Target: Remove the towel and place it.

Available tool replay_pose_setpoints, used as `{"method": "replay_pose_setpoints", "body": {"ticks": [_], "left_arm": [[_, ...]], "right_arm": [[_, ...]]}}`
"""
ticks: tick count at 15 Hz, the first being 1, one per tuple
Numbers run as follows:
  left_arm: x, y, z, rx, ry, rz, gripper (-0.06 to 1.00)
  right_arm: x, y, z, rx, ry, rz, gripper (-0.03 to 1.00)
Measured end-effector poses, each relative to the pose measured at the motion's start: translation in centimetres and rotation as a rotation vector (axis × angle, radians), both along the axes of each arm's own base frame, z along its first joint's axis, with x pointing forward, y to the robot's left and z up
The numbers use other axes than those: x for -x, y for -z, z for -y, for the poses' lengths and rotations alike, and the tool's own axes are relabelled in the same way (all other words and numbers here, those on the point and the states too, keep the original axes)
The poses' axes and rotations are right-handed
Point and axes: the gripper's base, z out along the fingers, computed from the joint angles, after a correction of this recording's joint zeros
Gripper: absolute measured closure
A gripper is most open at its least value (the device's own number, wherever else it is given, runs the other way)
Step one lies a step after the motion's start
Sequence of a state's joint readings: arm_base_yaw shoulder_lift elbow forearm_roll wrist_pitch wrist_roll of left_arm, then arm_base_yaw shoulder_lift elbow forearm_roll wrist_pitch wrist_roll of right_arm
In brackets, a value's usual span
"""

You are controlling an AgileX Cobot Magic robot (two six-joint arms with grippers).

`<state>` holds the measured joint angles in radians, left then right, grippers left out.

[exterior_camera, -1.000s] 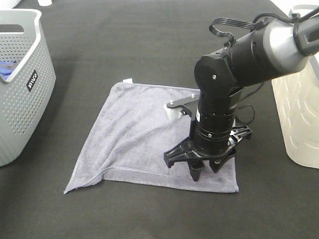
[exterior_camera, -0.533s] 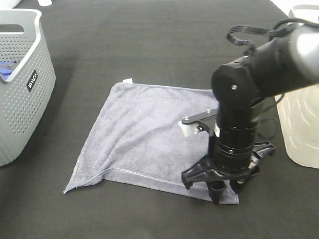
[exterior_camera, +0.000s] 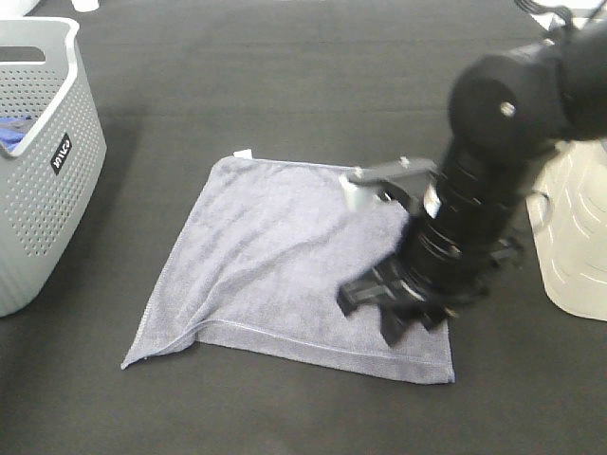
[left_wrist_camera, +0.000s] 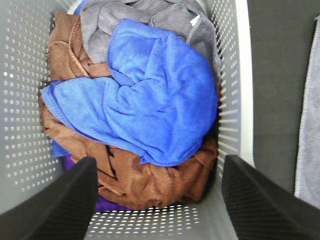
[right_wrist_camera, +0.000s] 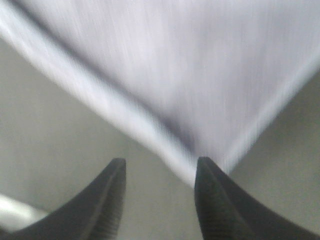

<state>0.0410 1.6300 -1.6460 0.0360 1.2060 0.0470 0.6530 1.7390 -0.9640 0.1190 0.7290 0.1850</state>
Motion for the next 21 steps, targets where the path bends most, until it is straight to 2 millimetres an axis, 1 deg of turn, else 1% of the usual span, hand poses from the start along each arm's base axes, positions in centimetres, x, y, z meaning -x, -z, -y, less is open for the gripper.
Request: {"method": "replay_pose_setpoints", "body": {"ticks": [1, 3, 6, 9, 12, 18, 21], "left_arm": [[0.0, 0.0, 0.1, 0.011, 0.001, 0.0, 0.3], [0.0, 0.0, 0.2, 0.026, 0.003, 0.001, 0.3], [0.0, 0.0, 0.2, 0.024, 0.005, 0.001, 0.3], [0.0, 0.0, 0.2, 0.022, 0.01, 0.001, 0.3], [0.0, 0.0, 0.2, 0.02, 0.013, 0.001, 0.3], [0.0, 0.0, 0.2, 0.02, 0.014, 0.001, 0.3], [0.0, 0.0, 0.2, 0.019, 0.016, 0.0, 0.3]], "right_arm": [[-1.1, 0.5, -0.8, -0.004, -0.002, 0.014, 0.57], [-2.5, 2.4, -1.8, 0.007, -0.002, 0.008, 0.57], [-2.7, 5.0, -1.9, 0.045, -0.002, -0.035, 0.57], [-2.6, 5.6, -1.9, 0.063, -0.004, -0.061, 0.57], [-1.6, 6.2, -1.2, 0.091, 0.001, -0.116, 0.57], [1.7, 5.9, 1.1, 0.109, -0.002, -0.175, 0.57], [2.3, 5.6, 1.6, 0.112, -0.002, -0.178, 0.57]]}}
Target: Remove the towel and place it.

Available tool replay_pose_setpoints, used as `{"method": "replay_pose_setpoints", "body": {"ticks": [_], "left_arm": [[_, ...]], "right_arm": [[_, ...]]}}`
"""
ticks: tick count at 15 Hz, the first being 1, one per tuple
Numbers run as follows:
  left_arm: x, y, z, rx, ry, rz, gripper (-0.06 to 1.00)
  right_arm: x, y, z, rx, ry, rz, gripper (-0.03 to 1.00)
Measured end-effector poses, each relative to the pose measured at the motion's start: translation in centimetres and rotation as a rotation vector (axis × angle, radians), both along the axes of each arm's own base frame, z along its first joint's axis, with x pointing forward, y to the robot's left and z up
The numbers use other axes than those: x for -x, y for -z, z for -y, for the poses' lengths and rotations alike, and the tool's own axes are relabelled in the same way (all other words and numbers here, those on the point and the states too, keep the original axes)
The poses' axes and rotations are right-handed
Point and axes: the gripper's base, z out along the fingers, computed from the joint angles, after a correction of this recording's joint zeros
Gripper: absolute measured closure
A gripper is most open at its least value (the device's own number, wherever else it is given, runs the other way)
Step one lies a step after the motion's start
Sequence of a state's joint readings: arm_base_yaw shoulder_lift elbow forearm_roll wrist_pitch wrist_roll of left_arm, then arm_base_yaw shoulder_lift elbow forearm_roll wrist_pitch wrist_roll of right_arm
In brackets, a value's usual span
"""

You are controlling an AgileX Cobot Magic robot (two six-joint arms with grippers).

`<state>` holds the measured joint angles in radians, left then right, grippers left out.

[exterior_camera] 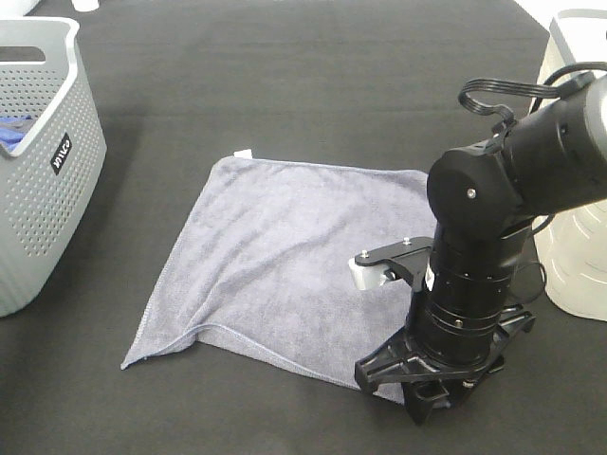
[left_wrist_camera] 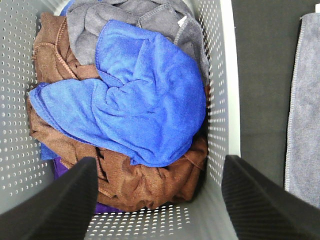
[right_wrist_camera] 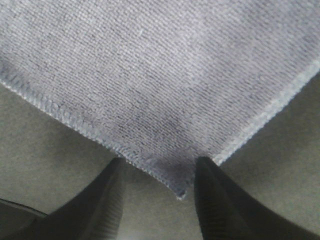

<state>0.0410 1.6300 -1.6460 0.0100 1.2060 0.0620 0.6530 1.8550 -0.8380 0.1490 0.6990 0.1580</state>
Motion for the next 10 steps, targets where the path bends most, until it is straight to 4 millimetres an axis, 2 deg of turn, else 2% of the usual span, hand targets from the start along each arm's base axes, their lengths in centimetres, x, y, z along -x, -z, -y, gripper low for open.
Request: {"method": "replay_pose_setpoints", "body": {"ticks": [3, 10], "left_arm": [[0.0, 0.0, 0.0, 0.0, 0.0, 0.0, 0.3], [0.0, 0.0, 0.0, 0.0, 0.0, 0.0, 0.3]], "right_arm": [[0.1, -0.5, 0.2, 0.01, -0.015, -0.002, 0.57], [2.4, -4.4, 2.0, 0.028, -0.046, -0.027, 0.57]]}}
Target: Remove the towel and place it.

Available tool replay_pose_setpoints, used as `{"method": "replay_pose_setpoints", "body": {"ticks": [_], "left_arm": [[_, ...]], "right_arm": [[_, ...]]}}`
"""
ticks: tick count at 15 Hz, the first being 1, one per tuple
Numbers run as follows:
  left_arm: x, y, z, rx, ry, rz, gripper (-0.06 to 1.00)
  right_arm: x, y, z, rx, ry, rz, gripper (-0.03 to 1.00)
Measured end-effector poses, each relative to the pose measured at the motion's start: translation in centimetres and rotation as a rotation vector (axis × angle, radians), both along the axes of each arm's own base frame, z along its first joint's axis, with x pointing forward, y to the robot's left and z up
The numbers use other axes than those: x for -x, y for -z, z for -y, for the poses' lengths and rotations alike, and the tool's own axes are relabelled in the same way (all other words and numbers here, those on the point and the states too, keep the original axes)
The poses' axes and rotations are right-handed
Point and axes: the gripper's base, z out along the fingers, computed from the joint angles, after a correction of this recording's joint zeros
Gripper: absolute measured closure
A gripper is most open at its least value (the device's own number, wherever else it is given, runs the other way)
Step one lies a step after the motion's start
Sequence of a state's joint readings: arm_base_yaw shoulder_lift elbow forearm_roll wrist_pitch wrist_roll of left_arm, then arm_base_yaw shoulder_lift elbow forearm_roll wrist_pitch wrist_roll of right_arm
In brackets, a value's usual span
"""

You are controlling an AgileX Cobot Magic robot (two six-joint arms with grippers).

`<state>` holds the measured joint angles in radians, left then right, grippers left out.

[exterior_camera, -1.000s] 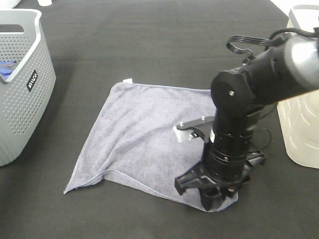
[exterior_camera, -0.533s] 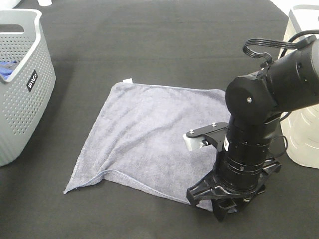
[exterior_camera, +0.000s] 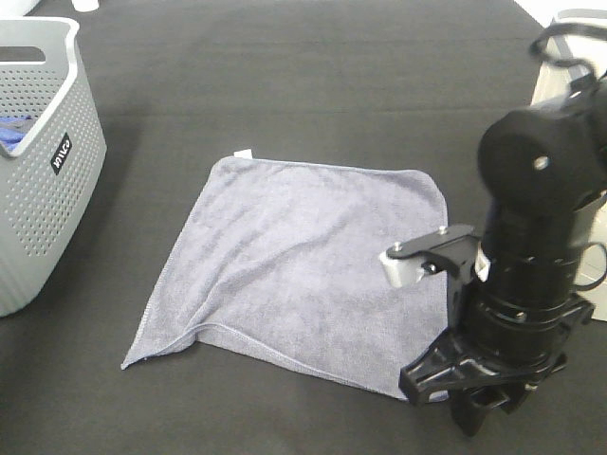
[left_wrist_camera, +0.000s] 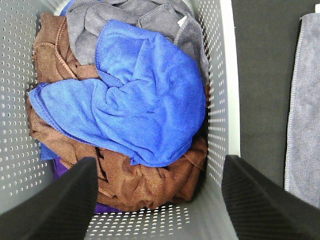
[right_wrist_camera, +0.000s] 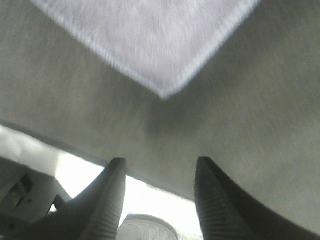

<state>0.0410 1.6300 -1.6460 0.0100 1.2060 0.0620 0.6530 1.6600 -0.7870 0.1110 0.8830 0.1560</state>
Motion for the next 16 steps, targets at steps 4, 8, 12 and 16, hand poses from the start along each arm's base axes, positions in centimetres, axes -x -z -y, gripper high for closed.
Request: {"method": "replay_pose_setpoints", "body": {"ticks": [4, 8, 12, 16], "left_arm": [[0.0, 0.0, 0.0, 0.0, 0.0, 0.0, 0.3], [0.0, 0.0, 0.1, 0.009, 0.002, 0.0, 0.3], [0.1, 0.0, 0.1, 0.01, 0.001, -0.007, 0.3], [0.1, 0.0, 0.1, 0.01, 0.001, -0.007, 0.3]], "right_arm": [[-0.4, -2.9, -0.4, -0.122, -0.004, 0.145, 0.57], [-2.4, -3.8, -2.5, -0.227, 0.037, 0.193, 0.57], [-5.0, -3.1, -5.2, -0.279, -0.006, 0.169, 0.57], [-8.9, -2.0, -8.9, -0.31, -0.023, 0.171, 0.57]]}}
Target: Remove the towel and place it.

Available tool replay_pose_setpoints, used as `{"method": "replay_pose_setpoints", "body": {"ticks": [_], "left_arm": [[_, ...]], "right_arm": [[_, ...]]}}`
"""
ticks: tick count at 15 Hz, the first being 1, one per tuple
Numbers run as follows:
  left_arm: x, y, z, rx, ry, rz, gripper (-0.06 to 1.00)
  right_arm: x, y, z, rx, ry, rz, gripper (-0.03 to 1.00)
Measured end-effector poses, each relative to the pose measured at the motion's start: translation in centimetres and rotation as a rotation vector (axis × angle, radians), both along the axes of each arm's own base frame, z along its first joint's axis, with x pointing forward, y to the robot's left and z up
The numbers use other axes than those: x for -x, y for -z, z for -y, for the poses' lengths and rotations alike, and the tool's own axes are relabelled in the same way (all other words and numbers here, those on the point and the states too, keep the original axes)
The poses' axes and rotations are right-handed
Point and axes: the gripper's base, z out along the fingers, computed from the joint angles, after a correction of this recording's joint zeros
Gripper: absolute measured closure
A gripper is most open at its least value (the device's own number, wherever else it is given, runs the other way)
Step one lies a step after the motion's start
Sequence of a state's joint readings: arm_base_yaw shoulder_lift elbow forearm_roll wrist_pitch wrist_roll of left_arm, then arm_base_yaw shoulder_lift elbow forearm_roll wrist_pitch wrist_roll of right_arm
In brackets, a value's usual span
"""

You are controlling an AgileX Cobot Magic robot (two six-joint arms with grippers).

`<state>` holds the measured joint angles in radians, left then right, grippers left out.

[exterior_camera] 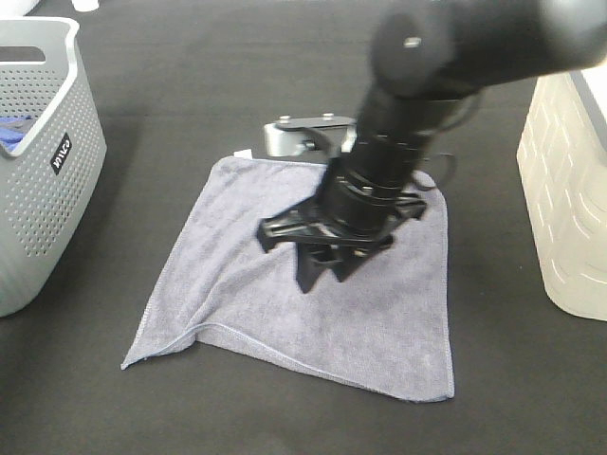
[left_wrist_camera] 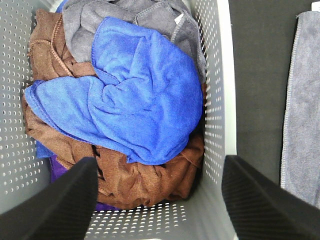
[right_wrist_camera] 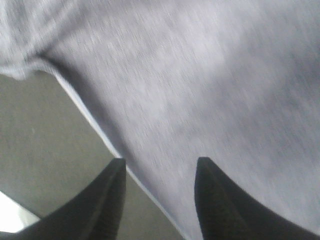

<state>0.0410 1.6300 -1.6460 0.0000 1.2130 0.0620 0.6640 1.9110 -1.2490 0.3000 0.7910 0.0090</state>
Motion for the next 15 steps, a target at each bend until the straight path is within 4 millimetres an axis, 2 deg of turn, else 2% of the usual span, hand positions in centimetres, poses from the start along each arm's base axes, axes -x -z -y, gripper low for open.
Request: {"method": "replay_pose_setpoints", "body": {"ticks": [3, 6, 9, 15], "left_arm": [[0.0, 0.0, 0.0, 0.0, 0.0, 0.0, 0.3], [0.0, 0.0, 0.0, 0.0, 0.0, 0.0, 0.3], [0.0, 0.0, 0.0, 0.0, 0.0, 0.0, 0.3], [0.0, 0.0, 0.0, 0.0, 0.001, 0.0, 0.3]], "right_arm": [[0.1, 2.1, -4.9, 0.015, -0.113, -0.028, 0.55], [-0.3, 3.6, -7.7, 0.004, -0.153, -0.017, 0.53], [-1.4, 4.9, -8.9, -0.002, -0.153, -0.009, 0.53], [-1.3, 7.1, -8.9, 0.043, -0.16, -0.06, 0.53]]}}
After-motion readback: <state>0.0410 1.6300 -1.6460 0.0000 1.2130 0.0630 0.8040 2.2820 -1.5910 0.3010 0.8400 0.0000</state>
